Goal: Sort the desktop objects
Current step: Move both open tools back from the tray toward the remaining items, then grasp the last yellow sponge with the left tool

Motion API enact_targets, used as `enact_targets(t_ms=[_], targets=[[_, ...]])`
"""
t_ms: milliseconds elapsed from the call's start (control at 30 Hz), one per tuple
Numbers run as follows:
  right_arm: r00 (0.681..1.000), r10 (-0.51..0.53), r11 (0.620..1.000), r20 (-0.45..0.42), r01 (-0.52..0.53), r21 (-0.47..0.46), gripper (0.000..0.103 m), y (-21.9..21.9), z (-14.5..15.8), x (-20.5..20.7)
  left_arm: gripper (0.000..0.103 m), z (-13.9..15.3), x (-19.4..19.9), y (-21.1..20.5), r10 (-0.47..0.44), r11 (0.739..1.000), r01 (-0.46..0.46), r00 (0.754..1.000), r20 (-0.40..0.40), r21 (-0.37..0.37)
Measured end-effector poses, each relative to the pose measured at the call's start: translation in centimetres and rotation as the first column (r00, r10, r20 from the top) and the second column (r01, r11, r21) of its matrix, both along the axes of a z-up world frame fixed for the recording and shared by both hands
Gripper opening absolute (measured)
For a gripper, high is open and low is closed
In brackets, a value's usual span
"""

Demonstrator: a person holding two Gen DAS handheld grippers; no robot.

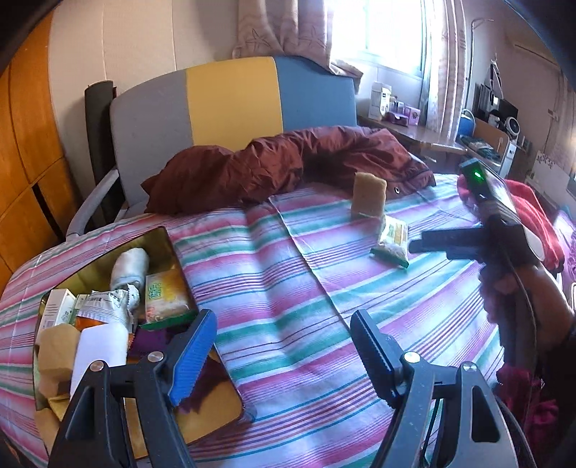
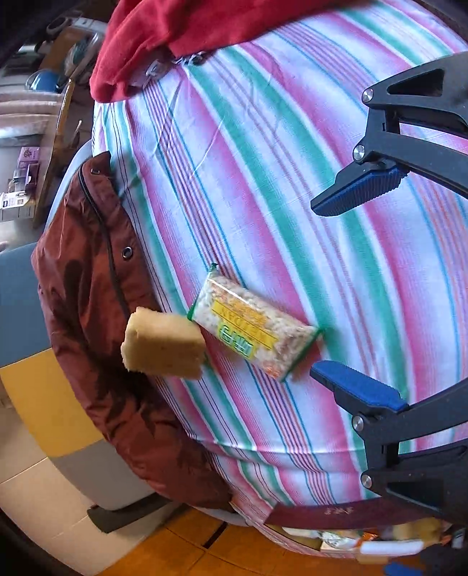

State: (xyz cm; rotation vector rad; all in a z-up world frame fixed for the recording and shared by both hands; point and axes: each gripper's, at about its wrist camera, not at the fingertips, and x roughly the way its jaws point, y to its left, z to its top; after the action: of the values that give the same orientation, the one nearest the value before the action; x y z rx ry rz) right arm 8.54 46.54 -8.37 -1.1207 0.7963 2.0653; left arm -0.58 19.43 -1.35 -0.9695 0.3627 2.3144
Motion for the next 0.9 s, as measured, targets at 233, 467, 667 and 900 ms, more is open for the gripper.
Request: enact_targets(t_ms=[233,467,667,900], targets=[[0.999,-0.016,1.0,0.035,0.016,0.007,0.085,1.3,-1.5,-4.2,0.078,-1.0,-0.2,0.2,-0.015,1.0,0.015,0.999,0.037,-0.001],[0.993,-0.014,0.998,0.121,0.006,0.066,0.082,1.4,-2.6,-7.3,0.078,-1.0,-0.6,-0.1,-0.015,0.999,0.014,0.999,0.044,0.032],[0.986,0.069,0.991,0.155,-0.085,0.1,0.058,1.2,-2.4,-7.0,0.078,-1.5,-1.2,-0.2,-0.013,0.999,0.01,0.997,0.081,0.041],[0.939,0.28,0.954,0.198,-0.294,0.048,0.049,0.7,-2.2,-3.9,0.077,-2.3,-2.5,0.1,0.025,0.998,-0.034,0.987,0.161,0.056]])
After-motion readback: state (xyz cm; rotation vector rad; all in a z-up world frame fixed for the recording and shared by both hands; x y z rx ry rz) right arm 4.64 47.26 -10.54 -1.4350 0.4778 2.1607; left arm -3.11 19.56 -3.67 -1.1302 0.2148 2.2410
